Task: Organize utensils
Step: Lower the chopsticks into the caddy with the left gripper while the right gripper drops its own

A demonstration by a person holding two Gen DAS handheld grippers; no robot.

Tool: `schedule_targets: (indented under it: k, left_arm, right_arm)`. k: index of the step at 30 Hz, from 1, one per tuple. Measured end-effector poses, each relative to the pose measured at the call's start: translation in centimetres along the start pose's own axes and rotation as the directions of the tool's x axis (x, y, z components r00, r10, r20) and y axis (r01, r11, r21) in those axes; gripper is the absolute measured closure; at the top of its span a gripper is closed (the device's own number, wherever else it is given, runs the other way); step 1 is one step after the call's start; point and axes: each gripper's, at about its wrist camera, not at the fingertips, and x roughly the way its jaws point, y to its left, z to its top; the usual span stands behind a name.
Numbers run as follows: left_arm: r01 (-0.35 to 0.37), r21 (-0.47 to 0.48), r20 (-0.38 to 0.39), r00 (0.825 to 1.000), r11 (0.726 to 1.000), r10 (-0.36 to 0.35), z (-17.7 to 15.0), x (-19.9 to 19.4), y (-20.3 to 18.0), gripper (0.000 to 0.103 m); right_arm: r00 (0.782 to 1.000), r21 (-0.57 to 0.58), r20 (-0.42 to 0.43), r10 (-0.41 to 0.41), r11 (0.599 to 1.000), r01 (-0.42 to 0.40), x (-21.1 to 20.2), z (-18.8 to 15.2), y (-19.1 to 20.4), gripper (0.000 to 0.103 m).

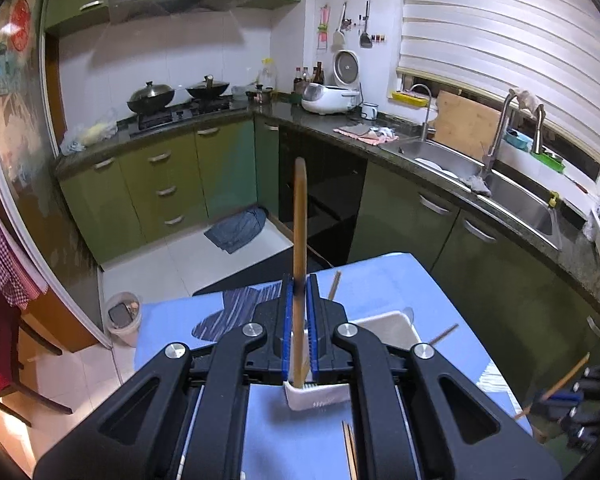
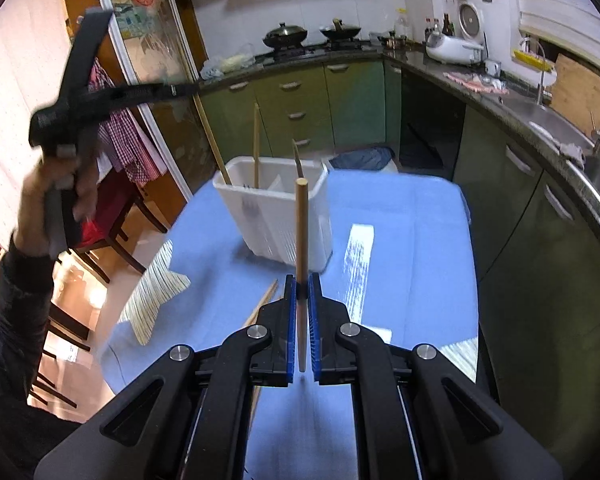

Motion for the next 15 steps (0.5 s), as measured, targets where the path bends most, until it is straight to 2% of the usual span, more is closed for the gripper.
schedule_targets:
  k: [3,6,7,11,15]
  left_arm:
    - [0.017,0.0,0.01,1.0,1.0,-0.017,-0.3,-1.4,0.3,0.094]
    - [0.035,0.008,0.021,0.999,0.999,-0.035,-0.6,-2.8,0.3,0.08]
    - [0.035,0.009,0.024,0.999,0.999,-0.035,-0.8,-3.3,0.3,0.078]
    - [0.053,0.012,0.028,0.998,0.999,-0.053,-1.5,-4.7,0.2,0.077]
    - [0.062,0.019,0.021,0.998,0.998,-0.063,-2.5,-5.6,0.2,0.072]
  right_arm:
    - [0.999,-0.008,0.045,0.005,1.0,-0.005,-1.4,1.9,0.5,0.096]
    - [0.995,-0.016,0.099,0.02,1.0,-0.019,-2.8,4.4,1.5,0.096]
    - [0.993,-0.018,0.112,0.03,0.999,-0.028,-3.2,5.2,1.8,0.096]
    - [0.977,-0.03,0.202,0.066,0.998,-0.061,-4.8,9.0,3.3,0.096]
    - [0.961,-0.026,0.274,0.043,0.999,-0.038,-4.6,12.8,4.1,0.096]
